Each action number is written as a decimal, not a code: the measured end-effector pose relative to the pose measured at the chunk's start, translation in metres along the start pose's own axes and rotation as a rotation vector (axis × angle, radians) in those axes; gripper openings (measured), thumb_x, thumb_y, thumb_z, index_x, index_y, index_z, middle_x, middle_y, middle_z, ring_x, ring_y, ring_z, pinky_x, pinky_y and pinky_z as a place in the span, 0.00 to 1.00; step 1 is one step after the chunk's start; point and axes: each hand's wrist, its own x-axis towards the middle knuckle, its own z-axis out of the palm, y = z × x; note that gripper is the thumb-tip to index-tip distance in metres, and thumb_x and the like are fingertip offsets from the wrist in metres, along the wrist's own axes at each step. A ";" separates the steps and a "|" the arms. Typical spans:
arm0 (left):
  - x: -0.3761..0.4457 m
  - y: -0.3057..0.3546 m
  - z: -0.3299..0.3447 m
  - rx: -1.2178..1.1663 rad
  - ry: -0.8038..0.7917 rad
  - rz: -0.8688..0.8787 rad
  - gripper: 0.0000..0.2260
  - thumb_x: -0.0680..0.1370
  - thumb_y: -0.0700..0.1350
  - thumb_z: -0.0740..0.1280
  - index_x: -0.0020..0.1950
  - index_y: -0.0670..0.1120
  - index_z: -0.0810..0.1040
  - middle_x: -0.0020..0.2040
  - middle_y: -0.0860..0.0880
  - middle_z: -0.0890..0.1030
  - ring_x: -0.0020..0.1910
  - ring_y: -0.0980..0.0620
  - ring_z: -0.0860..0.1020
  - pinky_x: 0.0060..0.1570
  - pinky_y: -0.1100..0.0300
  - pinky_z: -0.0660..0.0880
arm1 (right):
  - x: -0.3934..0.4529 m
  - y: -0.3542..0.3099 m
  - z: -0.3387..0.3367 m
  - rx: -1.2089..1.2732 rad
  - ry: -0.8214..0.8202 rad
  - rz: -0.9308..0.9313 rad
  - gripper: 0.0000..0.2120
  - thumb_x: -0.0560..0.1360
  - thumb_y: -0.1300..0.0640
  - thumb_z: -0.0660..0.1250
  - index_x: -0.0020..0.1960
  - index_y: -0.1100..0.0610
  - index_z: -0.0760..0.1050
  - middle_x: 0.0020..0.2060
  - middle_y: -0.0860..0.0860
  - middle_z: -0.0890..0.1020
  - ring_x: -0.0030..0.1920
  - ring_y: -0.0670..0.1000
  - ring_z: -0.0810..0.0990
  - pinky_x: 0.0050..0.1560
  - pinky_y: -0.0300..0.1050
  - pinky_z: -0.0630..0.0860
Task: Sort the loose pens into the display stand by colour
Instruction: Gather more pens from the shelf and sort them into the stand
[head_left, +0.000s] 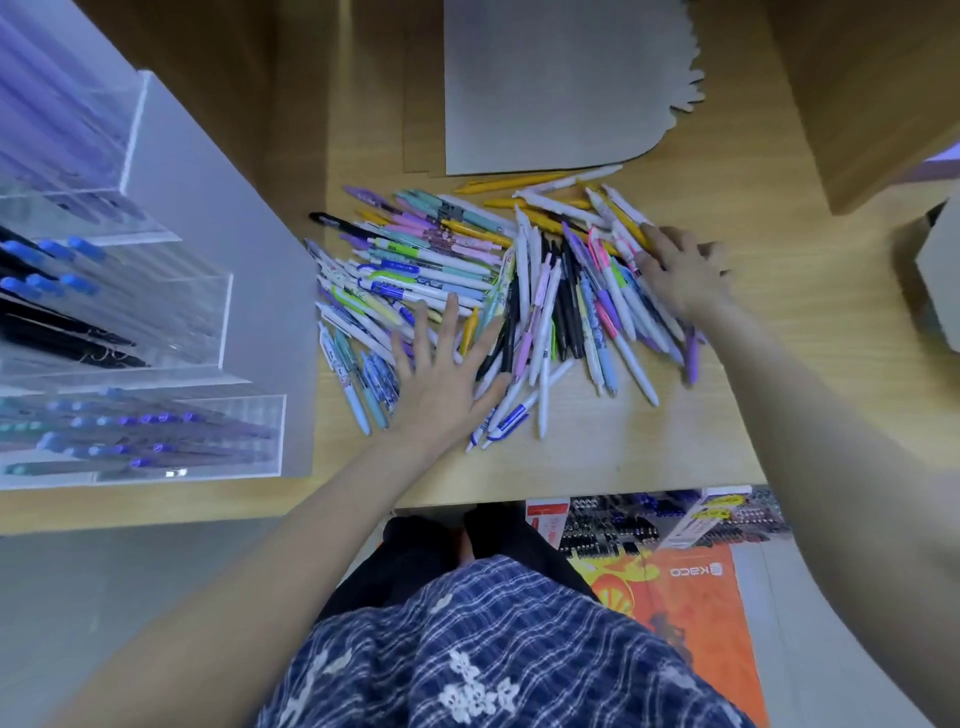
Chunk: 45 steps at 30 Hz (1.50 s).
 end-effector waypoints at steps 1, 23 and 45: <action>0.001 0.002 -0.001 -0.004 -0.006 0.007 0.32 0.72 0.69 0.37 0.75 0.61 0.42 0.76 0.46 0.35 0.73 0.39 0.32 0.67 0.37 0.34 | -0.004 -0.005 0.001 0.001 0.000 -0.020 0.22 0.81 0.45 0.47 0.75 0.45 0.54 0.74 0.48 0.56 0.70 0.61 0.53 0.67 0.62 0.54; 0.017 0.059 0.017 0.064 0.205 0.208 0.26 0.63 0.52 0.77 0.55 0.40 0.76 0.54 0.39 0.76 0.51 0.39 0.75 0.46 0.51 0.74 | -0.073 0.028 0.012 -0.243 -0.008 -0.092 0.22 0.76 0.56 0.63 0.65 0.65 0.62 0.62 0.62 0.68 0.60 0.62 0.71 0.54 0.54 0.66; 0.151 0.132 -0.035 0.574 -0.044 0.706 0.18 0.79 0.37 0.58 0.68 0.43 0.65 0.71 0.39 0.59 0.70 0.40 0.57 0.65 0.47 0.59 | -0.117 0.095 -0.009 0.237 -0.006 0.040 0.16 0.76 0.63 0.61 0.63 0.60 0.64 0.43 0.62 0.77 0.39 0.60 0.75 0.43 0.55 0.75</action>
